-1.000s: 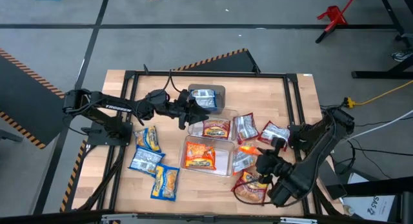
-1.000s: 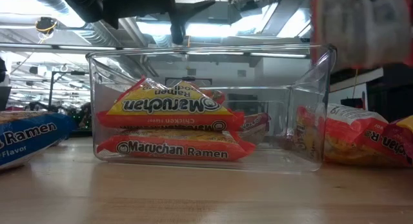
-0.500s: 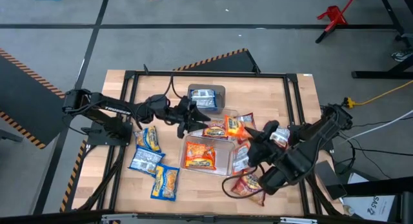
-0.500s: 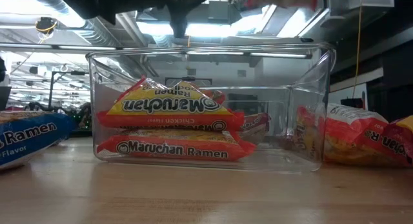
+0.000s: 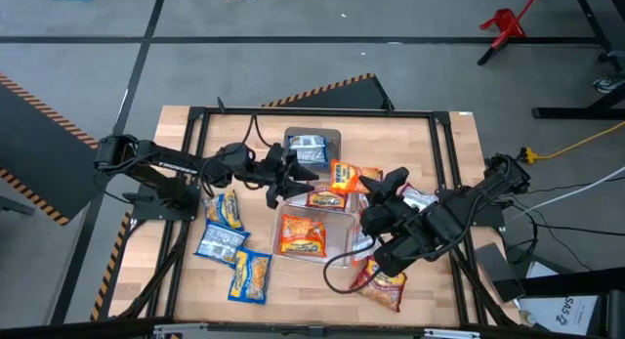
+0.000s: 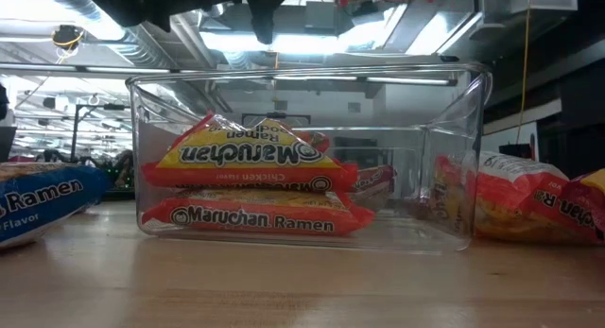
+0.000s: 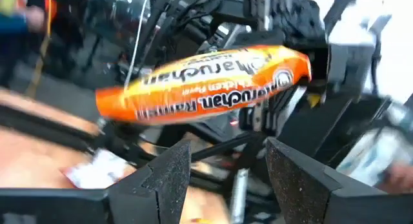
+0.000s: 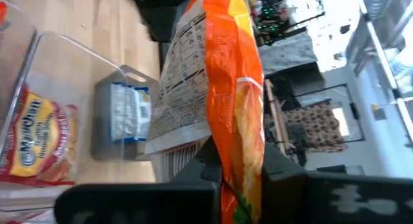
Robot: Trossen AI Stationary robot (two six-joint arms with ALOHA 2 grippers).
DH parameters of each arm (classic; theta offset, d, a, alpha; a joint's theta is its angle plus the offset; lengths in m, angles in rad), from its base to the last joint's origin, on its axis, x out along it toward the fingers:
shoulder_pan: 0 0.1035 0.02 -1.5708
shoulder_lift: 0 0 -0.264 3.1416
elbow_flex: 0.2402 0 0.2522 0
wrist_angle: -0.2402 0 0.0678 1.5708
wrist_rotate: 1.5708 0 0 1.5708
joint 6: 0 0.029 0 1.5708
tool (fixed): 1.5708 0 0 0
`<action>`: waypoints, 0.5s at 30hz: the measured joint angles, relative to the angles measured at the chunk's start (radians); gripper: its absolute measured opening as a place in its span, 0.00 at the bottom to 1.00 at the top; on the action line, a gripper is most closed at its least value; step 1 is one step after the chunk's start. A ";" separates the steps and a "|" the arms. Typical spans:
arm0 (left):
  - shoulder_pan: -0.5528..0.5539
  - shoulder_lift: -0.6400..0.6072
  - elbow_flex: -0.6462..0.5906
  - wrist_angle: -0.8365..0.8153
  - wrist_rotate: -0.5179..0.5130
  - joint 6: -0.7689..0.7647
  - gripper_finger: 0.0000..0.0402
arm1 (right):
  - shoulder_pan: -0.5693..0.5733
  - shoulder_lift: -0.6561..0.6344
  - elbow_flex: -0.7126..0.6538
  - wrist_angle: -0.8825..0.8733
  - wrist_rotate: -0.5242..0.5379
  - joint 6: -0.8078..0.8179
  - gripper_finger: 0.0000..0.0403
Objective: Sort Maruchan noodles
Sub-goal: Put the right orange noodle pack into the bottom transparent bin
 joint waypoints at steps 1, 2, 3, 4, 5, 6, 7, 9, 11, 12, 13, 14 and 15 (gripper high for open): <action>0.000 0.000 0.000 -0.003 -0.003 0.032 0.49 | 0.001 0.000 0.000 -0.001 -0.003 -0.002 0.04; -0.001 0.000 0.000 -0.003 -0.012 0.042 0.49 | 0.001 0.000 0.000 -0.002 -0.001 -0.005 0.04; -0.001 0.000 0.000 -0.003 -0.029 0.035 0.49 | 0.001 0.000 0.000 -0.004 0.006 -0.017 0.04; -0.001 0.004 0.000 -0.001 -0.054 0.007 0.49 | 0.001 0.000 0.000 -0.008 0.018 -0.029 0.04; 0.000 0.010 0.000 0.002 -0.073 -0.034 0.49 | 0.001 0.000 0.000 -0.009 0.035 -0.050 0.04; 0.000 0.014 0.000 -0.003 -0.079 -0.080 0.49 | 0.001 0.000 0.000 -0.009 0.051 -0.074 0.04; 0.001 0.016 0.000 -0.003 -0.083 -0.125 0.49 | 0.001 0.000 0.000 -0.009 0.065 -0.101 0.04; -0.001 0.016 0.000 0.008 -0.097 -0.224 0.49 | 0.001 0.000 0.000 -0.008 0.072 -0.171 0.04; -0.002 0.024 0.000 0.008 -0.139 -0.332 0.49 | 0.001 0.000 0.000 0.004 0.071 -0.234 0.04; -0.001 0.025 0.000 -0.002 -0.170 -0.388 0.49 | -0.002 0.000 0.000 0.018 0.072 -0.257 0.04; 0.000 0.025 0.000 -0.001 -0.202 -0.436 0.49 | -0.006 0.000 0.000 0.038 0.073 -0.274 0.04; 0.000 0.024 0.000 0.005 -0.232 -0.470 0.49 | -0.006 0.000 0.000 0.054 0.074 -0.283 0.04; 0.000 0.024 0.000 0.008 -0.258 -0.504 0.49 | -0.006 0.001 0.000 0.065 0.075 -0.293 0.04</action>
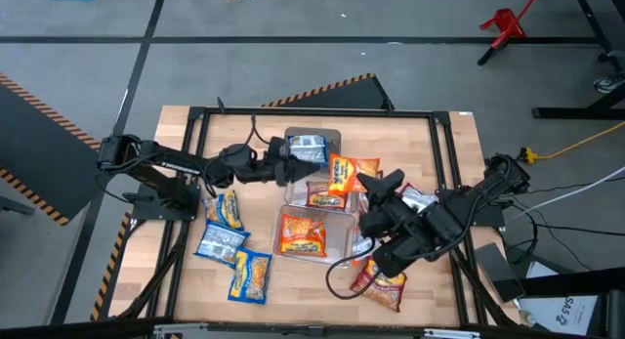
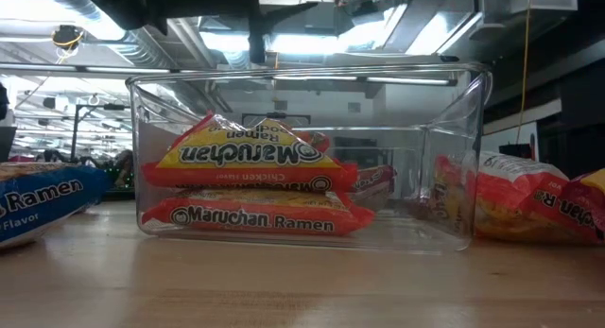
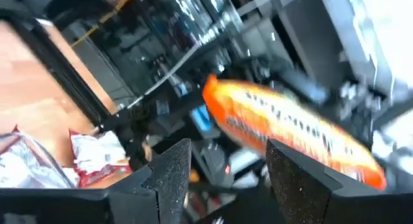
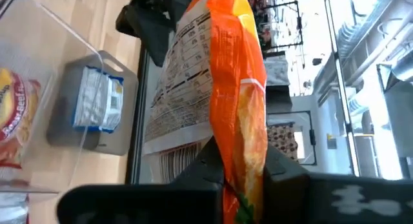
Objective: Sort Maruchan noodles
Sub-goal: Put the right orange noodle pack into the bottom transparent bin
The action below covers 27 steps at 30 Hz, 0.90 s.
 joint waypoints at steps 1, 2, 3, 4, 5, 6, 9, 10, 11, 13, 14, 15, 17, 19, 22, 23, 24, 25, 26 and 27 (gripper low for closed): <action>0.000 0.001 0.000 -0.001 -0.022 -0.041 0.49 | 0.000 0.000 0.000 0.009 0.005 -0.015 0.04; -0.001 0.005 0.000 -0.001 -0.037 -0.085 0.49 | 0.000 0.001 0.000 0.012 0.015 -0.030 0.04; 0.000 0.007 0.000 -0.004 -0.043 -0.127 0.49 | 0.000 0.001 0.000 0.012 0.024 -0.042 0.04; 0.000 0.008 0.000 -0.008 -0.045 -0.163 0.49 | 0.000 0.001 0.000 0.013 0.032 -0.055 0.04; 0.000 0.007 0.000 -0.006 -0.045 -0.191 0.49 | 0.000 0.001 0.000 0.014 0.040 -0.065 0.04; 0.000 0.007 0.000 -0.003 -0.049 -0.223 0.49 | 0.000 0.001 0.000 0.013 0.043 -0.069 0.04; 0.000 0.007 0.000 -0.003 -0.057 -0.329 0.49 | -0.007 0.001 0.000 0.013 0.049 -0.073 0.04; 0.000 0.007 0.000 -0.002 -0.056 -0.345 0.49 | -0.007 0.001 0.000 0.014 0.048 -0.074 0.04; -0.001 0.007 0.000 -0.002 -0.056 -0.349 0.49 | -0.007 0.001 -0.001 0.013 0.048 -0.075 0.04; -0.003 0.007 0.000 -0.004 -0.056 -0.331 0.49 | -0.007 0.001 -0.001 0.014 0.049 -0.072 0.04; -0.006 0.007 0.000 -0.009 -0.059 -0.320 0.49 | -0.007 0.001 -0.001 0.014 0.048 -0.066 0.04; -0.007 0.007 0.000 -0.018 -0.064 -0.303 0.49 | -0.007 0.001 -0.001 0.014 0.048 -0.058 0.04; -0.007 0.007 0.000 -0.034 -0.064 -0.240 0.49 | -0.007 0.001 -0.001 0.013 0.048 -0.043 0.04; -0.007 0.007 0.000 -0.032 -0.064 -0.159 0.49 | -0.005 0.001 -0.001 0.012 0.048 -0.041 0.04; -0.007 0.007 0.000 -0.033 -0.072 -0.048 0.49 | -0.005 0.001 -0.002 0.011 0.043 -0.041 0.04; -0.007 0.007 0.000 -0.032 -0.072 -0.015 0.49 | -0.005 0.001 -0.002 0.011 0.037 -0.040 0.04; -0.007 0.007 0.000 -0.032 -0.072 0.020 0.49 | -0.005 0.001 -0.002 0.011 0.034 -0.040 0.04; -0.007 0.007 0.000 -0.034 -0.071 0.064 0.49 | -0.005 0.001 -0.002 0.011 0.032 -0.039 0.04; -0.007 0.007 0.000 -0.037 -0.062 0.131 0.49 | -0.005 0.001 -0.002 0.012 0.034 -0.036 0.04; -0.007 0.007 0.000 -0.041 -0.048 0.210 0.49 | -0.005 0.001 -0.002 0.015 0.038 -0.029 0.04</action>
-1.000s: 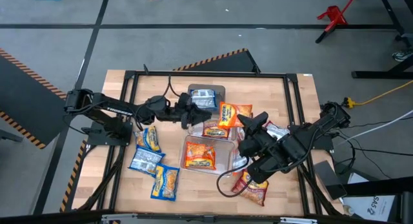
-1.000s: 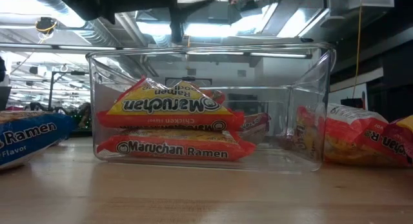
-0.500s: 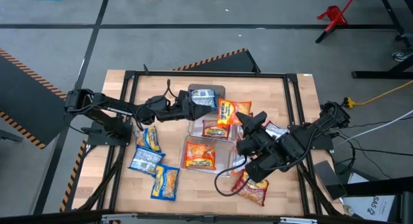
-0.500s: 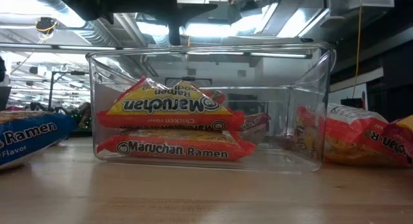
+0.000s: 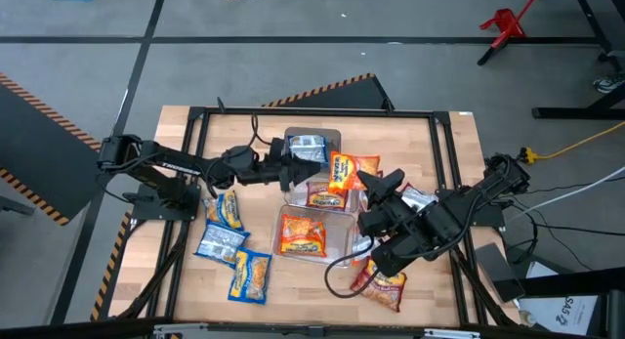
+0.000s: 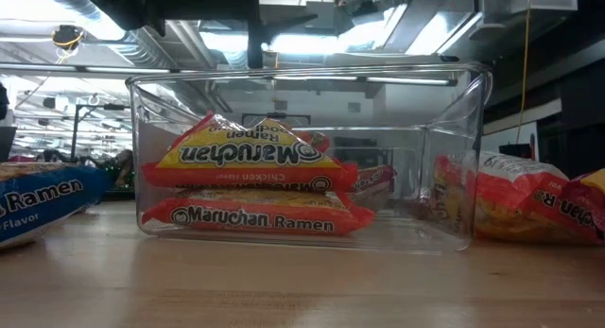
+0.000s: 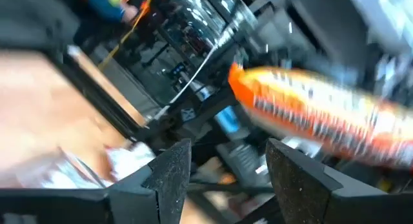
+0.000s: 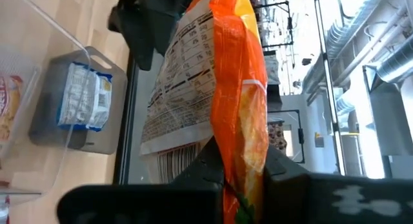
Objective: Sort Maruchan noodles
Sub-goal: Put the right orange noodle pack into the bottom transparent bin
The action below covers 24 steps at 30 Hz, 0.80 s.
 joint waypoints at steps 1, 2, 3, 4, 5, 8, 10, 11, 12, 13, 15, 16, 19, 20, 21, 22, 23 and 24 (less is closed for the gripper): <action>0.000 0.000 0.000 -0.007 0.015 0.080 0.49 | 0.000 0.000 0.000 0.002 0.000 0.018 0.04; -0.002 0.000 0.000 -0.013 0.024 0.151 0.49 | 0.000 0.000 0.000 0.001 -0.004 0.041 0.04; -0.006 0.000 0.000 -0.016 0.030 0.218 0.49 | 0.000 0.000 0.000 0.002 -0.016 0.064 0.04; -0.013 0.000 0.000 -0.015 0.035 0.290 0.49 | 0.000 0.000 0.000 0.001 -0.029 0.088 0.04; -0.020 0.000 0.000 -0.015 0.038 0.363 0.49 | 0.000 0.000 0.000 0.002 -0.042 0.106 0.04; -0.042 0.000 0.007 -0.025 0.051 0.542 0.49 | 0.000 0.000 0.000 0.005 -0.084 0.153 0.04; -0.050 0.000 0.030 -0.057 0.072 0.619 0.51 | 0.000 0.000 0.000 0.011 -0.112 0.179 0.04; -0.055 0.000 0.044 -0.081 0.074 0.650 0.52 | -0.001 0.000 0.000 0.015 -0.122 0.187 0.04; -0.059 0.000 0.060 -0.110 0.070 0.676 0.54 | -0.001 0.000 0.000 0.019 -0.131 0.198 0.04; -0.062 0.000 0.079 -0.142 0.064 0.701 0.57 | -0.002 0.000 0.000 0.023 -0.141 0.207 0.04; -0.070 0.000 0.116 -0.205 0.021 0.771 0.61 | -0.002 0.000 0.000 0.027 -0.162 0.229 0.04; -0.076 0.000 0.134 -0.232 -0.011 0.812 0.63 | -0.002 0.000 0.000 0.029 -0.170 0.235 0.04; -0.098 0.000 0.178 -0.297 -0.090 0.956 0.68 | -0.002 0.000 0.000 0.039 -0.175 0.253 0.04; -0.106 0.000 0.188 -0.313 -0.095 1.008 0.69 | -0.002 0.000 0.000 0.039 -0.175 0.259 0.04; -0.115 0.000 0.196 -0.325 -0.094 1.061 0.69 | -0.002 0.000 0.000 0.040 -0.175 0.263 0.04; -0.125 0.000 0.202 -0.337 -0.090 1.115 0.70 | -0.002 0.000 0.000 0.040 -0.176 0.264 0.04; -0.135 0.000 0.208 -0.347 -0.087 1.163 0.70 | -0.002 0.000 0.000 0.040 -0.181 0.265 0.04; -0.144 0.000 0.211 -0.355 -0.087 1.207 0.70 | -0.002 0.000 0.000 0.040 -0.186 0.265 0.04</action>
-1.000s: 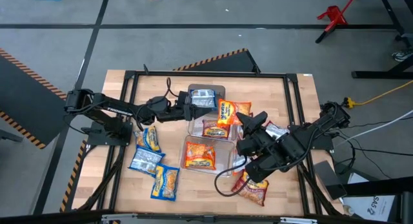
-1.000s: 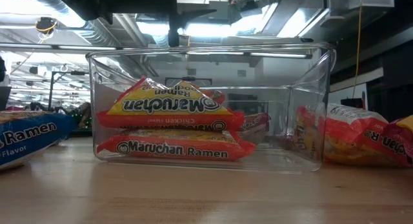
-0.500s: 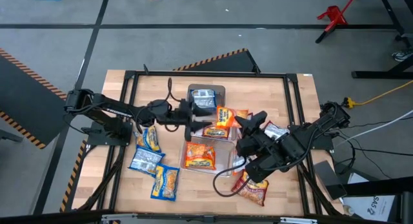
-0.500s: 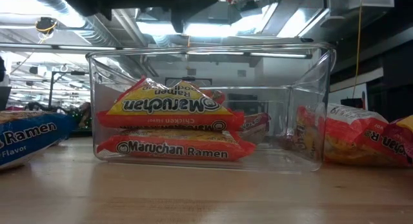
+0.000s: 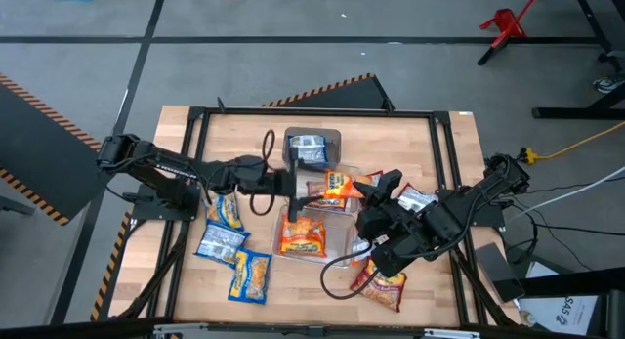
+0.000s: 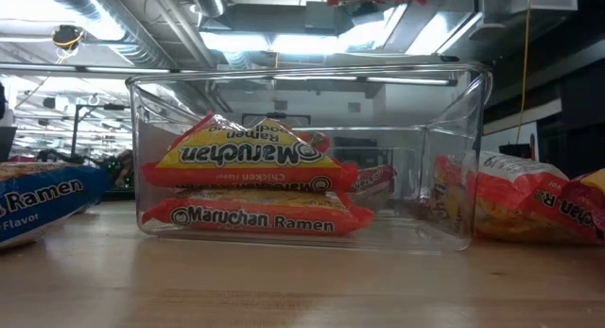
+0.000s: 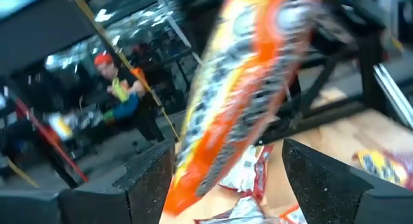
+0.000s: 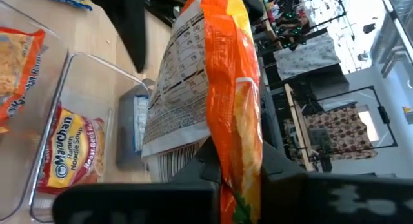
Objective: Sort Maruchan noodles
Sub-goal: Put the right orange noodle pack into the bottom transparent bin
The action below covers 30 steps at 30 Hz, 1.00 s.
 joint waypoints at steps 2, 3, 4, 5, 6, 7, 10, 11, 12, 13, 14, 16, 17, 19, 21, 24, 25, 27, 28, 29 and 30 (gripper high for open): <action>-0.015 0.000 0.001 -0.008 0.011 0.067 0.70 | 0.000 0.000 0.000 0.000 -0.012 -0.001 0.04; -0.019 0.000 0.001 -0.013 0.023 0.095 0.70 | 0.000 0.000 0.000 0.000 -0.016 -0.003 0.04; -0.020 0.000 0.001 -0.018 0.037 0.115 0.70 | 0.000 0.000 0.000 0.000 -0.016 -0.003 0.04; -0.017 0.000 0.001 -0.023 0.045 0.128 0.70 | 0.000 0.000 0.000 0.000 -0.016 -0.003 0.04; -0.013 0.000 0.001 -0.023 0.045 0.133 0.70 | 0.000 0.000 0.000 0.001 -0.016 -0.003 0.04; -0.006 0.000 0.001 -0.022 0.045 0.133 0.70 | 0.000 0.000 0.000 0.005 -0.018 -0.005 0.04; 0.016 0.000 0.001 -0.022 0.046 0.134 0.70 | -0.002 0.000 0.000 0.033 -0.041 -0.017 0.04; 0.023 0.004 0.001 -0.017 0.049 0.133 0.70 | -0.007 0.000 0.000 0.049 -0.055 -0.024 0.04; 0.030 0.010 0.001 -0.006 0.055 0.132 0.70 | -0.007 0.000 0.000 0.062 -0.075 -0.033 0.04; 0.035 0.014 0.001 -0.006 0.067 0.125 0.70 | -0.010 0.000 0.000 0.071 -0.091 -0.041 0.04; 0.039 0.017 0.001 -0.004 0.090 0.109 0.70 | -0.016 0.000 0.000 0.082 -0.104 -0.048 0.04; 0.043 0.018 0.001 0.001 0.155 0.086 0.70 | -0.021 0.000 0.000 0.102 -0.118 -0.063 0.04; 0.042 0.029 0.002 0.014 0.173 0.084 0.70 | -0.029 0.000 0.000 0.107 -0.120 -0.070 0.04; 0.039 0.042 0.001 0.002 0.169 0.086 0.69 | -0.034 0.000 0.000 0.117 -0.125 -0.088 0.04; 0.034 0.044 -0.001 0.006 0.153 0.082 0.69 | -0.047 0.000 0.000 0.133 -0.135 -0.097 0.04; 0.033 0.053 0.002 0.012 0.150 0.082 0.69 | -0.059 0.000 0.000 0.149 -0.176 -0.108 0.04; 0.031 0.056 0.001 0.014 0.150 0.082 0.69 | -0.060 0.000 0.000 0.154 -0.189 -0.110 0.04; 0.028 0.064 0.001 0.037 0.150 0.082 0.69 | -0.065 0.000 0.000 0.164 -0.208 -0.113 0.04; 0.028 0.065 0.001 0.035 0.145 0.081 0.69 | -0.065 0.000 0.000 0.167 -0.214 -0.116 0.04; 0.027 0.066 0.001 0.032 0.136 0.082 0.69 | -0.065 0.000 0.000 0.167 -0.218 -0.117 0.04; 0.027 0.066 0.001 0.032 0.125 0.081 0.69 | -0.065 0.000 0.000 0.168 -0.222 -0.116 0.04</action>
